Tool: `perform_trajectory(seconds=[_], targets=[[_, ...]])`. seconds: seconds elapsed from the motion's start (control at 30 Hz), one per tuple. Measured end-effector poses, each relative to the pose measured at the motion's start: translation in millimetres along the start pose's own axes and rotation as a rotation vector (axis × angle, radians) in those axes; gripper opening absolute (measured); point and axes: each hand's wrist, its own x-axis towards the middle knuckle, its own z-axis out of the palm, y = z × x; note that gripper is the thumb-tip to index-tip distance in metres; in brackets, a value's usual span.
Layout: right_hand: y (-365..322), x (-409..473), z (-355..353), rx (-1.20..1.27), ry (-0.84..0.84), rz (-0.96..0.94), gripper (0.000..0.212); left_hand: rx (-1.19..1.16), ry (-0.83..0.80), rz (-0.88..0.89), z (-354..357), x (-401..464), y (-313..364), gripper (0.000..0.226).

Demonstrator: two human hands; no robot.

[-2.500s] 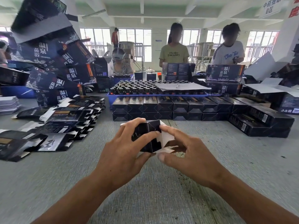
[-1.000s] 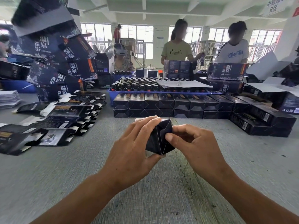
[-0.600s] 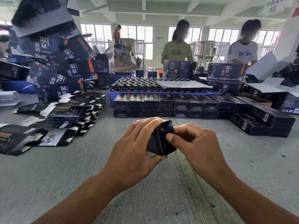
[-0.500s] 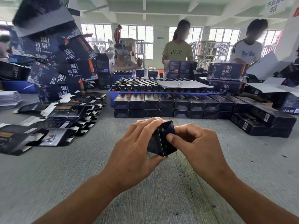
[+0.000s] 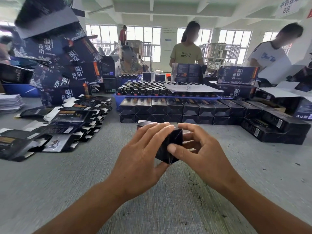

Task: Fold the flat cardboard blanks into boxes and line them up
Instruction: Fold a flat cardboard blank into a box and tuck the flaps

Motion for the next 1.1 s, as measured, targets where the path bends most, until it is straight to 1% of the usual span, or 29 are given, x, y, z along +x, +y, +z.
perform_trajectory(seconds=[0.03, 0.07, 0.17, 0.23, 0.27, 0.33, 0.4, 0.47, 0.5, 0.53, 0.57, 0.6, 0.63, 0.7, 0.8, 0.87, 0.97, 1.03, 1.1], targets=[[0, -1, 2, -0.023, -0.014, 0.007, 0.064, 0.011, -0.016, 0.032, 2, 0, 0, 0.081], [0, -2, 4, -0.042, -0.019, 0.017, 0.070, 0.020, -0.035, 0.058, 3, 0, -1, 0.081], [2, 2, 7, 0.023, 0.034, 0.083, 0.066, 0.041, -0.049, 0.070, 6, -2, -3, 0.086], [4, 6, 3, 0.122, 0.072, 0.165, 0.067, 0.043, -0.003, 0.004, 5, -2, -5, 0.089], [5, 8, 1, 0.172, 0.078, 0.200, 0.066, 0.040, 0.035, -0.053, 4, -1, -5, 0.086], [8, 10, -3, 0.255, 0.050, 0.242, 0.060, -0.017, 0.111, -0.224, 1, 0, -5, 0.076], [11, 11, -4, 0.308, 0.007, 0.276, 0.056, -0.227, 0.137, -0.453, -5, 3, -4, 0.073], [14, 11, -3, 0.303, -0.038, 0.295, 0.057, -0.575, 0.125, -0.647, -9, 7, -5, 0.078], [14, 11, -2, 0.268, -0.071, 0.289, 0.058, -0.749, 0.109, -0.700, -10, 9, -6, 0.075], [14, 10, -1, 0.224, -0.109, 0.279, 0.059, -0.873, 0.094, -0.707, -9, 10, -8, 0.064], [14, 9, 0, 0.184, -0.147, 0.270, 0.060, -0.926, 0.080, -0.691, -9, 10, -9, 0.051], [14, 8, 0, 0.162, -0.180, 0.259, 0.059, -0.943, 0.076, -0.670, -9, 11, -10, 0.043], [14, 8, 0, 0.158, -0.200, 0.247, 0.057, -0.953, 0.078, -0.654, -10, 11, -10, 0.041], [13, 7, -1, 0.183, -0.186, 0.211, 0.052, -0.982, 0.090, -0.640, -10, 10, -12, 0.047], [11, 9, -6, 0.252, -0.045, 0.147, 0.055, -1.030, 0.063, -0.617, -10, 7, -11, 0.057], [9, 10, -8, 0.292, 0.031, 0.095, 0.048, -1.006, 0.029, -0.602, -7, 6, -8, 0.066], [8, 10, -7, 0.324, 0.054, 0.036, 0.036, -0.956, 0.017, -0.581, -6, 6, -7, 0.069], [8, 10, -6, 0.324, 0.044, 0.005, 0.037, -0.906, 0.021, -0.554, -7, 6, -6, 0.072], [5, 9, -5, 0.299, 0.033, -0.026, 0.043, -0.829, 0.027, -0.513, -8, 5, -4, 0.077]])
